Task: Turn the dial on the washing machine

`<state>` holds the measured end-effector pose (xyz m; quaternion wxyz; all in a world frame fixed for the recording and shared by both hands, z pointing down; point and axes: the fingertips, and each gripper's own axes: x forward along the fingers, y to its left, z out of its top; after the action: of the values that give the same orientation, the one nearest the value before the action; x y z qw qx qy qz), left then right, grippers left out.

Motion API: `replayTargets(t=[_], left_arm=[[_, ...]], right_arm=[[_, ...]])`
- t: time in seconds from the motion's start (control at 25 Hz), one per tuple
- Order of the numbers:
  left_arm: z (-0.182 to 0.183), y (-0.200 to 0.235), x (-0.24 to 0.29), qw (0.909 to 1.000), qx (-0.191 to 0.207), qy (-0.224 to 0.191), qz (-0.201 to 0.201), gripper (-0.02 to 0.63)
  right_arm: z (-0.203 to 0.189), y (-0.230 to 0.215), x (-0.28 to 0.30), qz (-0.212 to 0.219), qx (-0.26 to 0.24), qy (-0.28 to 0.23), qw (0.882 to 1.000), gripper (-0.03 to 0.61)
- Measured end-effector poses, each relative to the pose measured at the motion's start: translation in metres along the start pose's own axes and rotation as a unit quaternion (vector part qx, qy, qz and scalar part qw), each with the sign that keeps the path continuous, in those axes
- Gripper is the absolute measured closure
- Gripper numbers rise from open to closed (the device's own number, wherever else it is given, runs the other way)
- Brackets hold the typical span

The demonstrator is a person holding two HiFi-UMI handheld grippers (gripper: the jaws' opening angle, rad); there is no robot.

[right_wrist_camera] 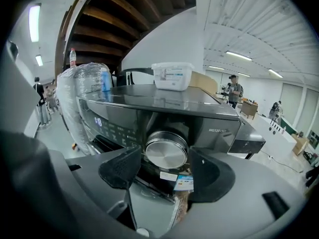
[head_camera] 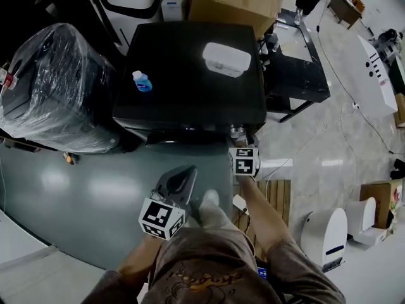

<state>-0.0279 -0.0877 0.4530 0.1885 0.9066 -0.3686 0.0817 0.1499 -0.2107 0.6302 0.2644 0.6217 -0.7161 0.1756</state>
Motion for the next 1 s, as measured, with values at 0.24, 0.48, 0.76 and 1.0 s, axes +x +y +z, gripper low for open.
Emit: replayTargets(t=[0.24, 0.48, 0.76, 1.0], left_arm=[[0.001, 0.004, 0.002, 1.0000, -0.003, 0.001, 0.006, 0.614], [0.003, 0.001, 0.009, 1.0000, -0.004, -0.001, 0.004, 0.614], [0.007, 0.001, 0.014, 1.0000, -0.004, -0.004, 0.007, 0.614], [0.008, -0.002, 0.016, 1.0000, -0.003, -0.003, 0.006, 0.614]], right_arm=[[0.002, -0.004, 0.004, -0.008, 0.003, 0.006, 1.000, 0.308], [0.001, -0.003, 0.002, -0.002, 0.036, 0.008, 0.999, 0.314], [-0.002, -0.006, 0.004, 0.032, 0.115, -0.003, 0.993, 0.314], [-0.003, -0.007, 0.004, 0.063, 0.180, -0.021, 0.981, 0.314]])
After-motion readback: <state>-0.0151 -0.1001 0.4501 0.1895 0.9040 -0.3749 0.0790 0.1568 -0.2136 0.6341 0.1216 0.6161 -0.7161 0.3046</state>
